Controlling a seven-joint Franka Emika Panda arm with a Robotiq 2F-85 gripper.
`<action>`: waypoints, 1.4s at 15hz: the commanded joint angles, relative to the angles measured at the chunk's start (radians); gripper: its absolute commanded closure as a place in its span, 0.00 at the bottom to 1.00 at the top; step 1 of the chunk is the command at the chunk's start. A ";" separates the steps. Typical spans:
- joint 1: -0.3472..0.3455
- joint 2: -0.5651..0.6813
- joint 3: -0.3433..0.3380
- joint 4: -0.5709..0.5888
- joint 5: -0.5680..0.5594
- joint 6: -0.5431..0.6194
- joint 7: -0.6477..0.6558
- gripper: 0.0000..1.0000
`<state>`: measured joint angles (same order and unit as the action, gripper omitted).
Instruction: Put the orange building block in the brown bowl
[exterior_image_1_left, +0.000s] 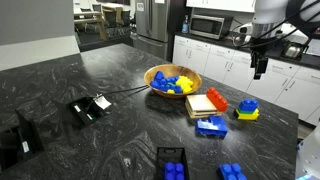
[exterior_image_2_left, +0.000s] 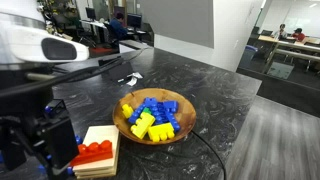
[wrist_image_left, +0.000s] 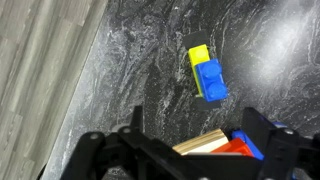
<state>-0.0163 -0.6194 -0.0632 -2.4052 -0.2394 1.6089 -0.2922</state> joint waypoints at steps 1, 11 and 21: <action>0.013 0.000 -0.010 0.002 -0.005 -0.003 0.006 0.00; 0.063 0.139 0.114 0.059 -0.010 0.211 0.214 0.00; 0.060 0.227 0.162 0.080 -0.020 0.232 0.417 0.00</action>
<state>0.0447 -0.3926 0.0982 -2.3268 -0.2604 1.8426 0.1253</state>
